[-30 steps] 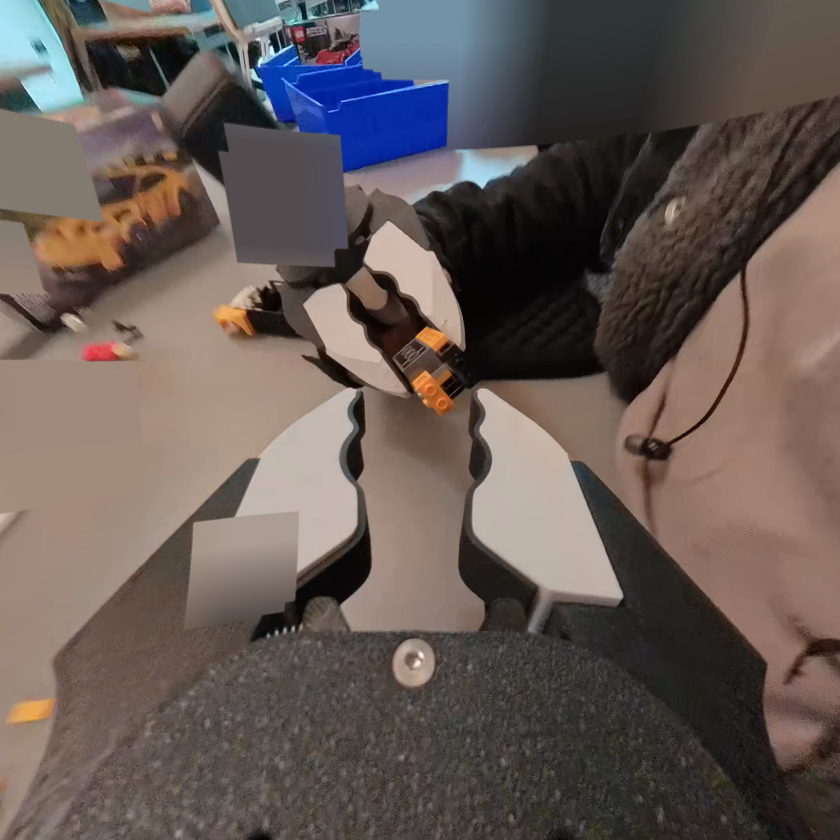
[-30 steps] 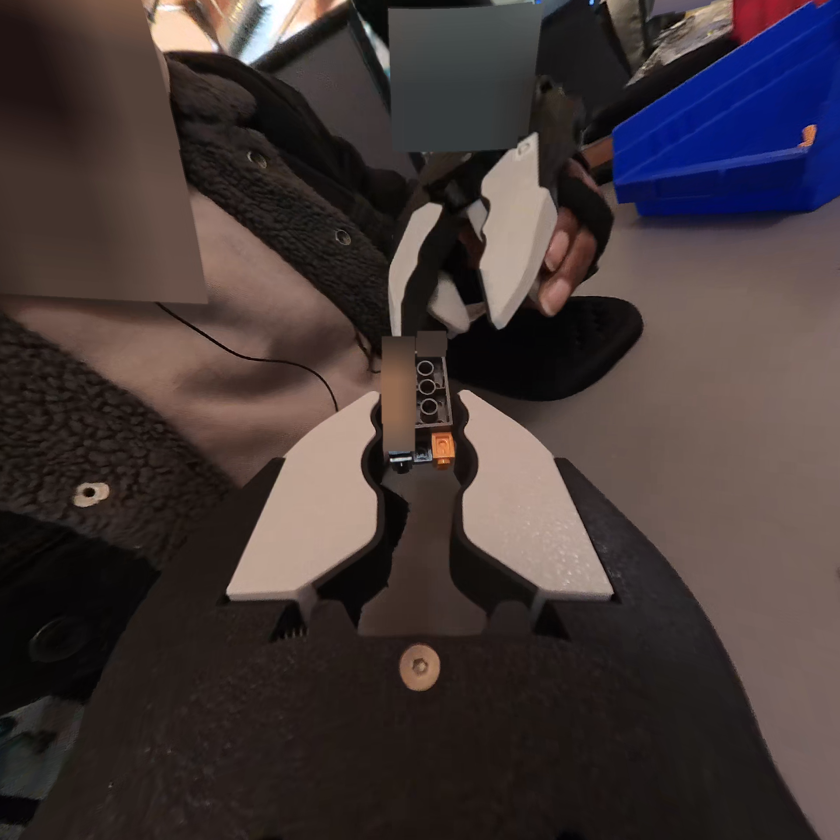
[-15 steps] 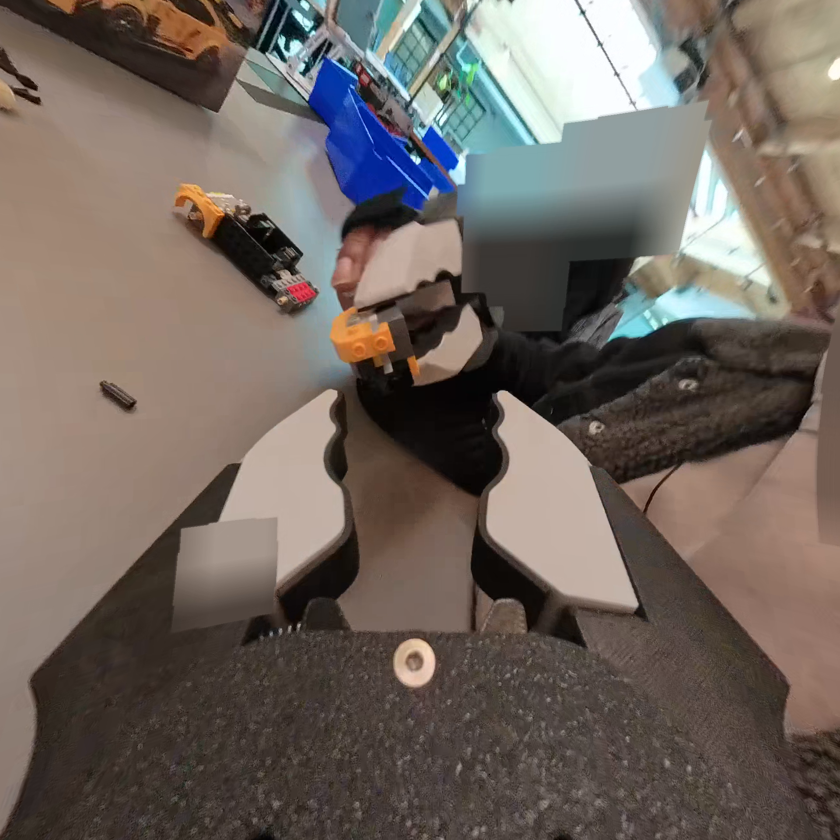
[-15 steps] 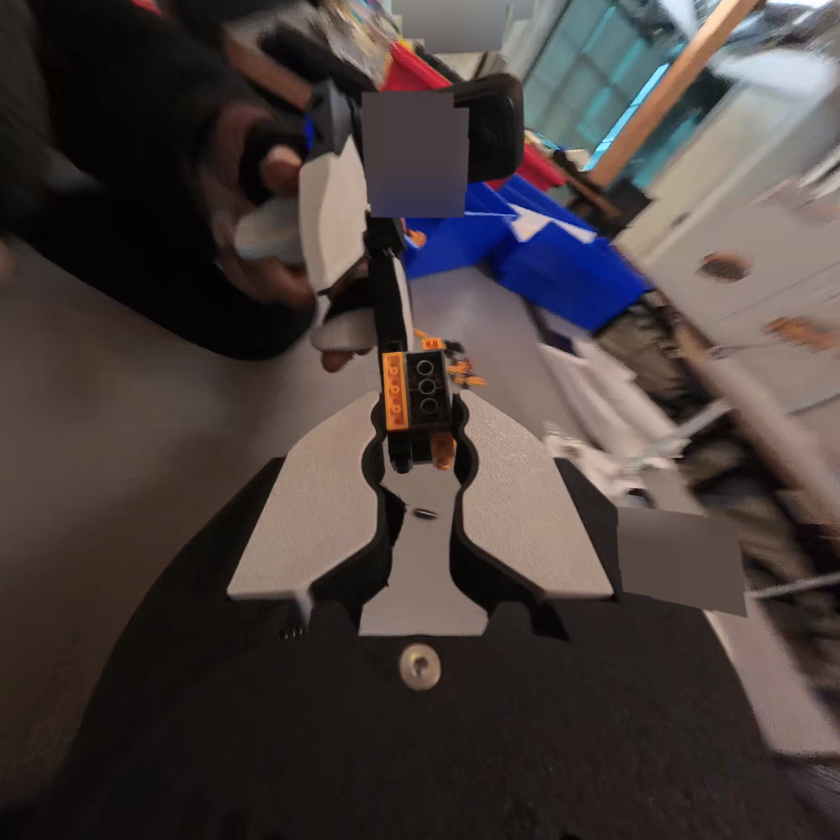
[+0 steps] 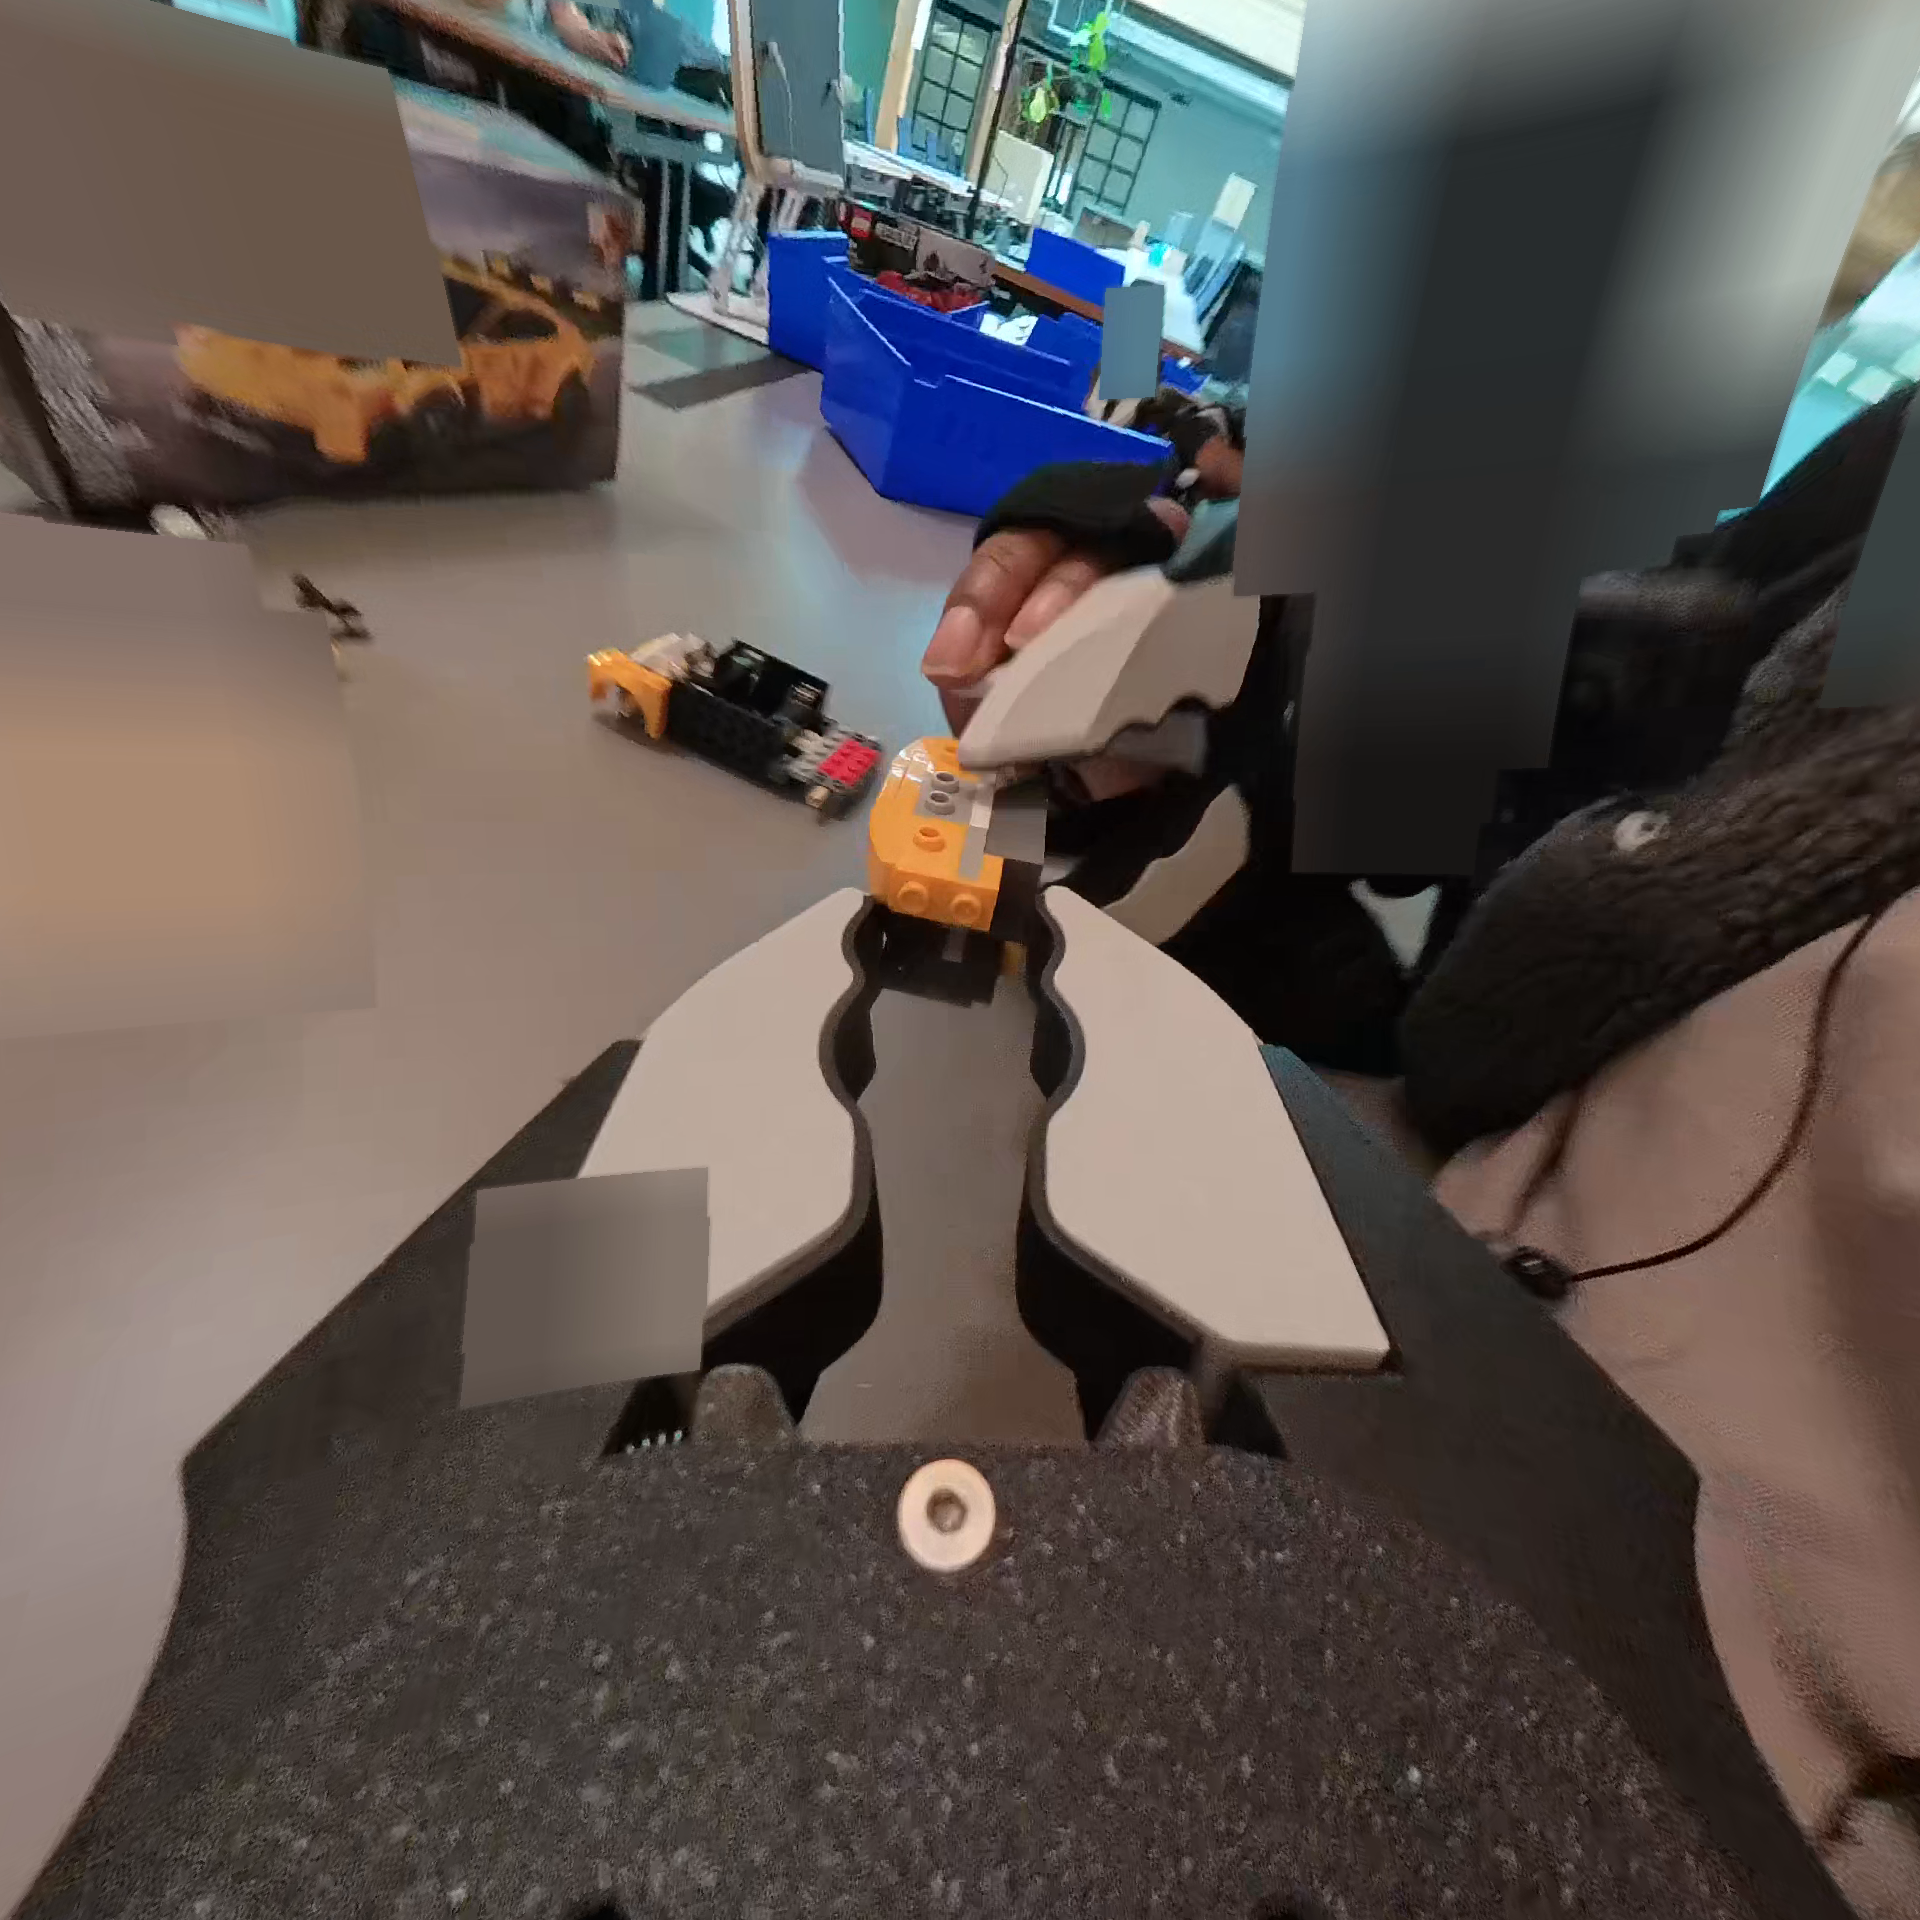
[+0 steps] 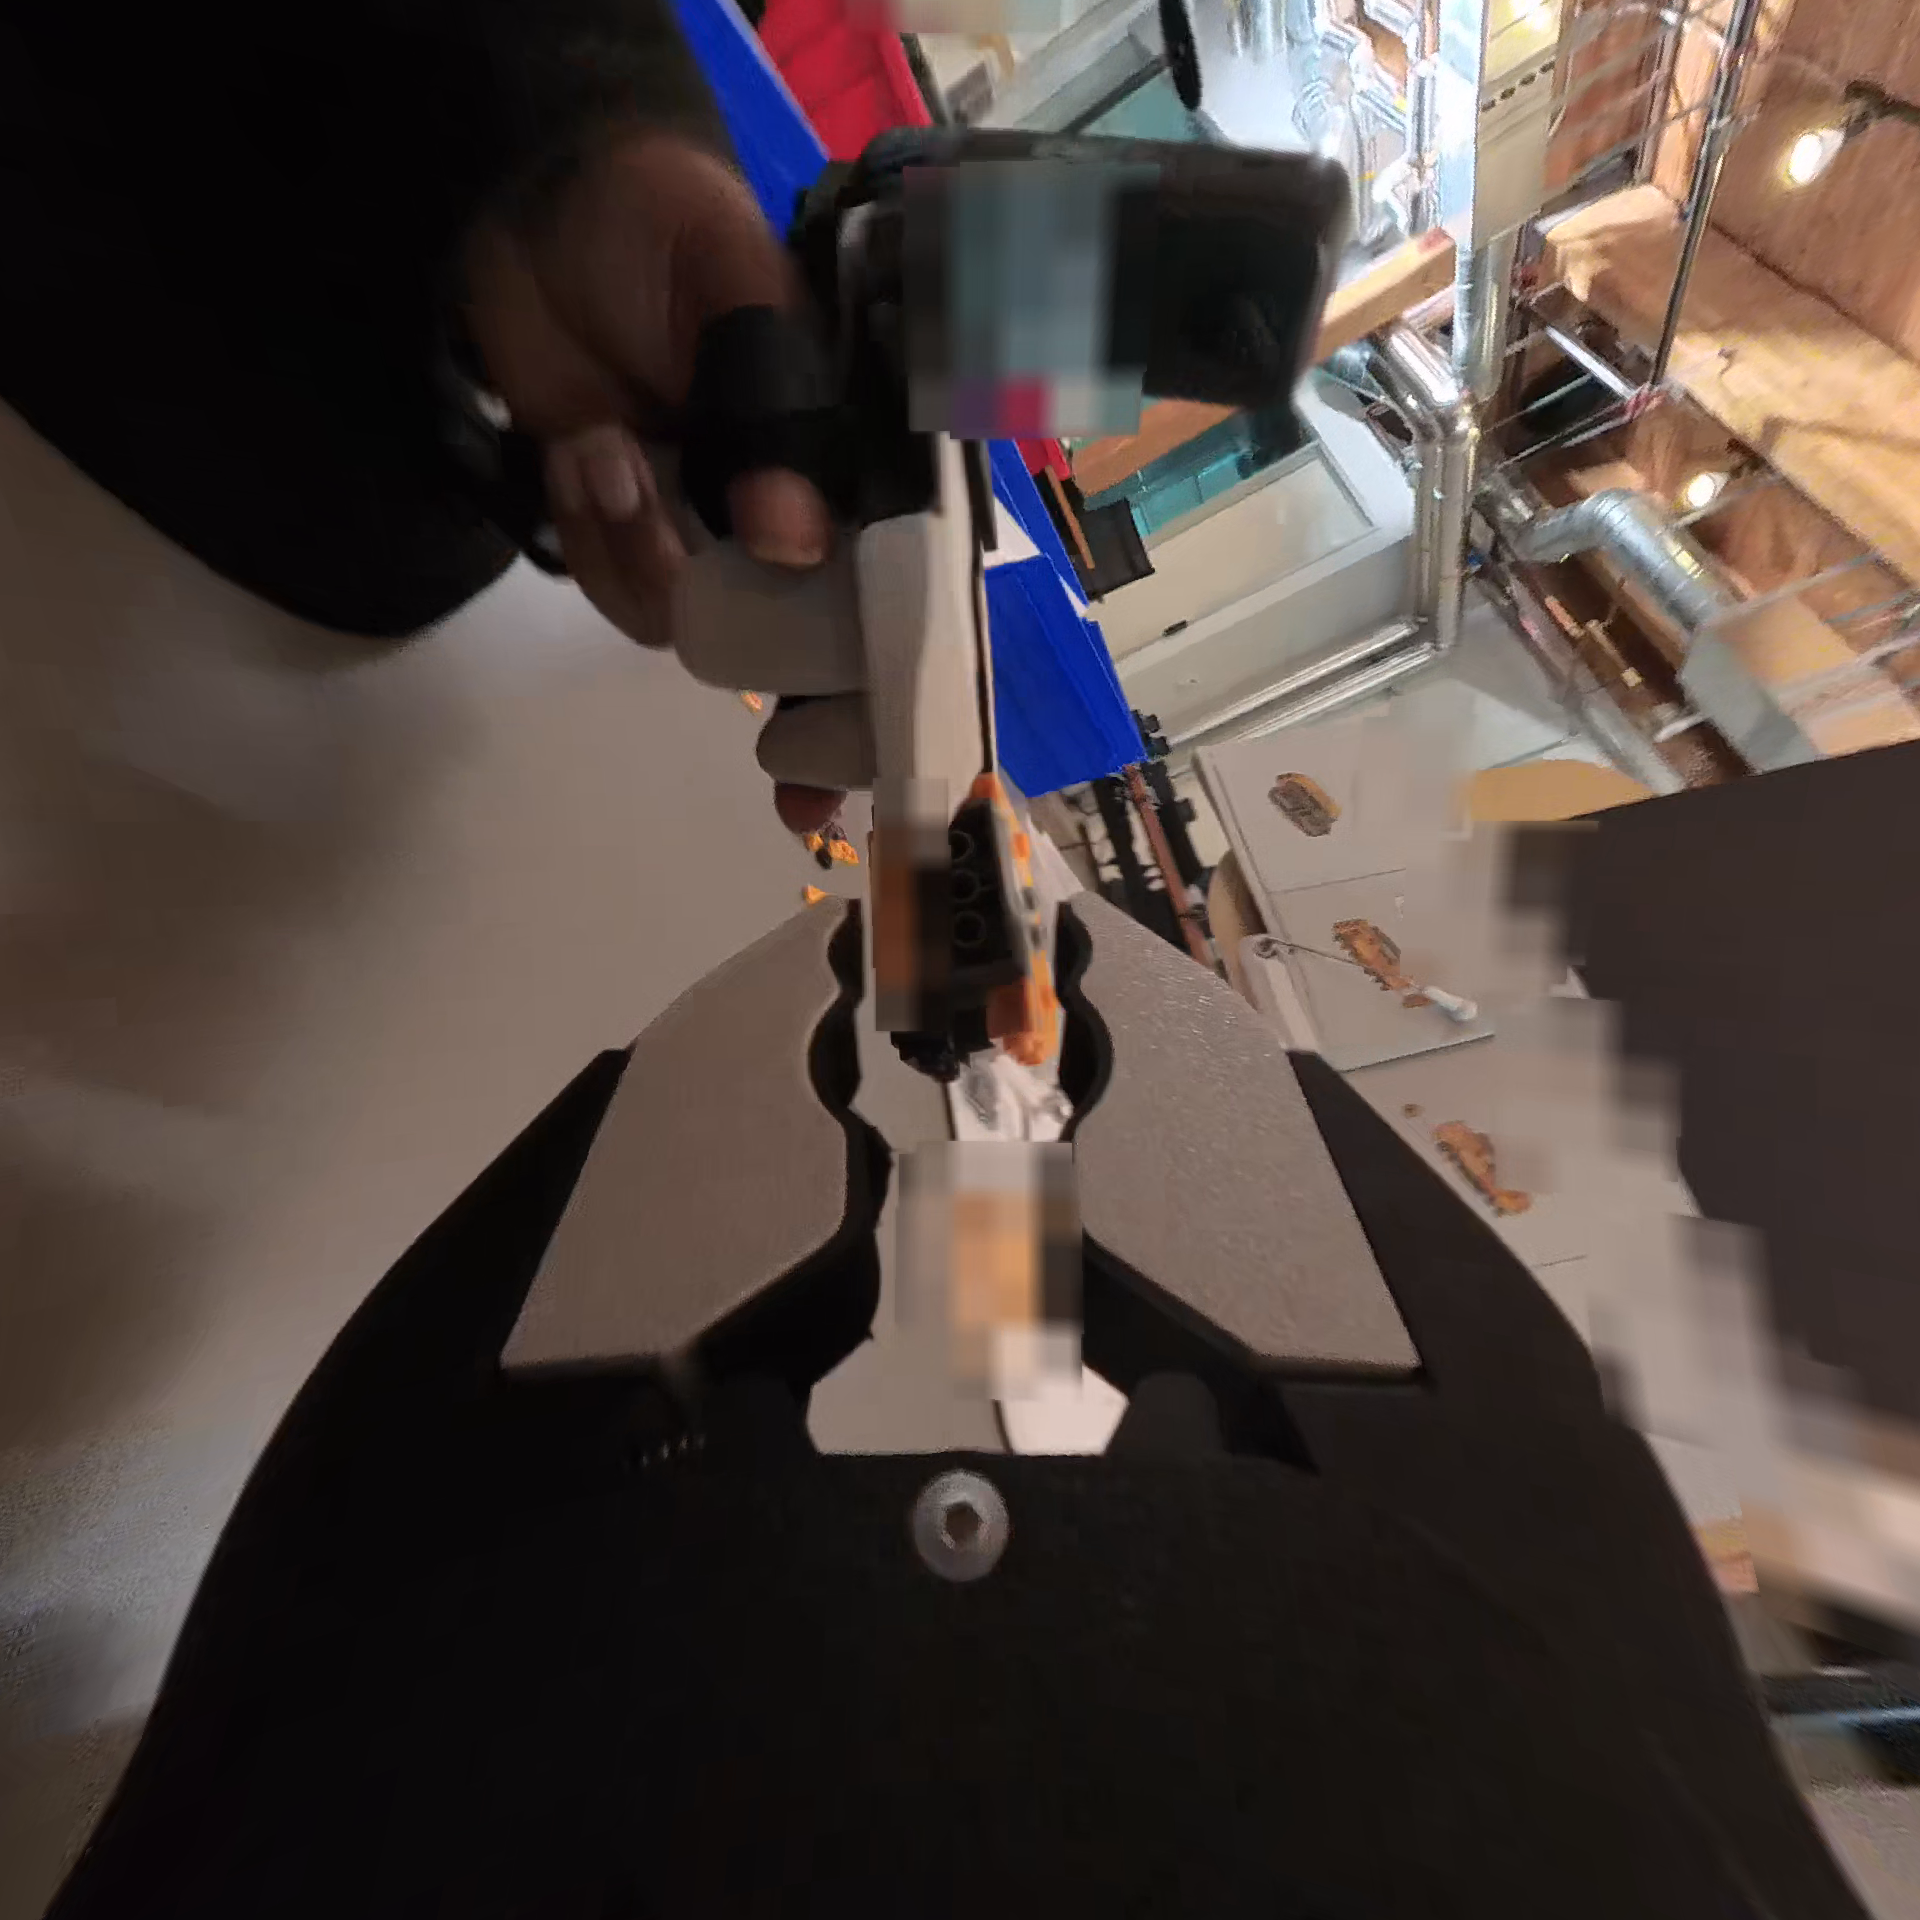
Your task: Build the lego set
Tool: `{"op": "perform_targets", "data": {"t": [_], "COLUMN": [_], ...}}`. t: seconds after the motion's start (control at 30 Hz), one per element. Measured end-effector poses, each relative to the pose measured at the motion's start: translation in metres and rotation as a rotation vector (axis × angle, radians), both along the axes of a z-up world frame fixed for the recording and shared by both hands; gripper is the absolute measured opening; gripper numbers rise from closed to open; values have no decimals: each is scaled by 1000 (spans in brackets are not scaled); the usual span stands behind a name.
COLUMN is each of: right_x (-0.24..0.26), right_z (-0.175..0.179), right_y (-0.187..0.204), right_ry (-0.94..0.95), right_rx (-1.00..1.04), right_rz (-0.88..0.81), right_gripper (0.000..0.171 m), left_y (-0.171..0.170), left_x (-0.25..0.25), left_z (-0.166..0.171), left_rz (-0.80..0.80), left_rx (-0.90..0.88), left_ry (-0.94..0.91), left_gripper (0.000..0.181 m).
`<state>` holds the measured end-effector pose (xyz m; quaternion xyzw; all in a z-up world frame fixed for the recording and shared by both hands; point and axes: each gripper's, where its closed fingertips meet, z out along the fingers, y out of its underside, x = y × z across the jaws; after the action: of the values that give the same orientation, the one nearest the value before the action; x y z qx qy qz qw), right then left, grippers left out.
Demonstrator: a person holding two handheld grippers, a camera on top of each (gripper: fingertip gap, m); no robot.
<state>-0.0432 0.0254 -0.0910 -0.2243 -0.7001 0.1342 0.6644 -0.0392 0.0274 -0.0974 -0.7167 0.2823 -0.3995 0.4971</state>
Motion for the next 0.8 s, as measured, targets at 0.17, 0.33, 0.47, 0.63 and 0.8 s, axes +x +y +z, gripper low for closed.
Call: {"op": "perform_targets", "data": {"t": [0.17,0.33,0.47,0.63,0.8], "right_x": [3,2,-1,-2,-2], "right_z": [13,7,-10,-18,-21], "right_y": [9,10,-1,3,14], "right_ry": [-29,-127,-226,-231,-166], "right_rx": [-432,-747,-766,-720,-323], "right_rz": [61,132,172,162,47], "right_gripper": [59,56,32,32,32], "left_y": [4,1,0,2,4], "left_x": [-10,-5,-2,-4,-13], "left_z": [9,1,-11,-19,-15], "left_rz": [10,-27,-47,-54,-94], "left_rx": [288,513,532,438,160], "left_ry": [144,270,303,269,52], "left_gripper": [26,26,26,28,50]}}
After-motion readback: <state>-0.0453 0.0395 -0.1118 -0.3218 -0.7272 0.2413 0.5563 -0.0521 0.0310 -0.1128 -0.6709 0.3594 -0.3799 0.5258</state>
